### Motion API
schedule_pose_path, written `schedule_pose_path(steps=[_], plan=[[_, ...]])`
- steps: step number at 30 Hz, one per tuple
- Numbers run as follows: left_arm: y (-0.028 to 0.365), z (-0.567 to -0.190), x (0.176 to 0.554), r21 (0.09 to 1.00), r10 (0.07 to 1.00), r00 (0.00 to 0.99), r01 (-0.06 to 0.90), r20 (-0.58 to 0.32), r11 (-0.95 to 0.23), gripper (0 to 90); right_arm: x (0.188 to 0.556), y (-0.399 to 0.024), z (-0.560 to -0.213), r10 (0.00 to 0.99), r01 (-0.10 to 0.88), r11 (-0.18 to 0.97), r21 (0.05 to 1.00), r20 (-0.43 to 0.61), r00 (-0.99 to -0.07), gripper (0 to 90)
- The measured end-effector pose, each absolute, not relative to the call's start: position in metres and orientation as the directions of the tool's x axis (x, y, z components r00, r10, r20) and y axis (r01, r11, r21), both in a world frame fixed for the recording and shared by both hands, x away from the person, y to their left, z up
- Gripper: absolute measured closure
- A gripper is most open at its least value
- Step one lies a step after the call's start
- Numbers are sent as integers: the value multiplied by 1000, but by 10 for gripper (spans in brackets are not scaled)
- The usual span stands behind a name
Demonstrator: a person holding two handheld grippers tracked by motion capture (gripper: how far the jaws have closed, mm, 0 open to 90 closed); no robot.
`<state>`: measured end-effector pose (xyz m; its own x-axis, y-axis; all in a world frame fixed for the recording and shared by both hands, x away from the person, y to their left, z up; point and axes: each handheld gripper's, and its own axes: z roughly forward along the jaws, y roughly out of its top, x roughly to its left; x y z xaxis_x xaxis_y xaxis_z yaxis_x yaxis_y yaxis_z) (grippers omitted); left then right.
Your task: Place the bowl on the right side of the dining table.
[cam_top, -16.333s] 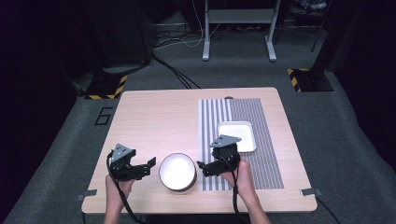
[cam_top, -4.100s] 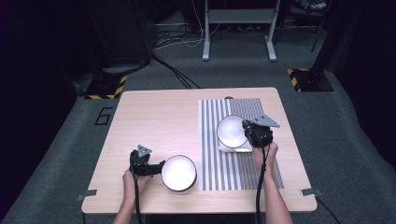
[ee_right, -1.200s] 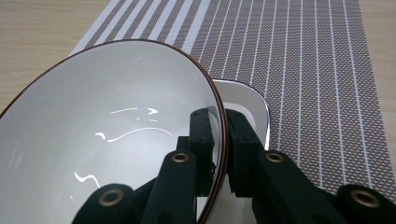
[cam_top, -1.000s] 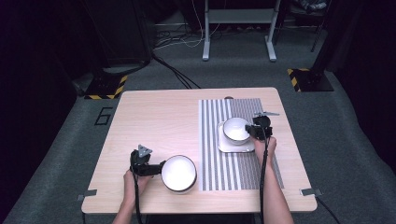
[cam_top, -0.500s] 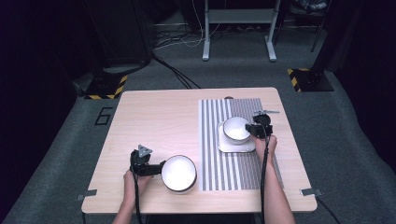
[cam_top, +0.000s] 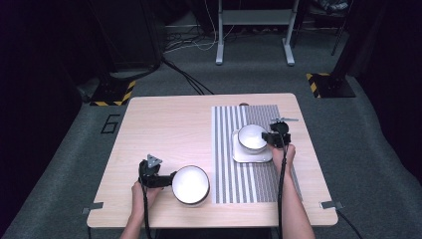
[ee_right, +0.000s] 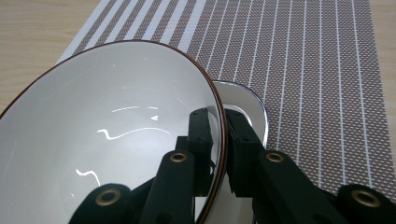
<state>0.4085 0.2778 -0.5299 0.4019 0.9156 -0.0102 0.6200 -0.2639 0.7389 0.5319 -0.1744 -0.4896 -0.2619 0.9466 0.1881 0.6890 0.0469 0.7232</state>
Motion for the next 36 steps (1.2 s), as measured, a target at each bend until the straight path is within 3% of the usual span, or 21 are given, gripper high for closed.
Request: schedule_pose_path(steps=[4,9,22,25,36], plan=[[278,-530,409,739,916,402,620,-10,-264,113,532,-175,-489,946,687,43,725,190,-261,806],[278,-530,408,739,916,400,620,-9,-263,113,531,-177,-484,948,686,38,727,191,-256,714],[278,-530,409,739,916,402,620,-10,-264,113,526,-182,-476,944,706,40,707,204,-258,286],[278,-530,409,739,916,402,620,-10,-264,113,523,-181,-474,942,701,42,712,206,-265,223],[278,-530,408,740,916,400,619,-9,-263,113,512,-179,-468,932,691,89,718,185,-312,89]])
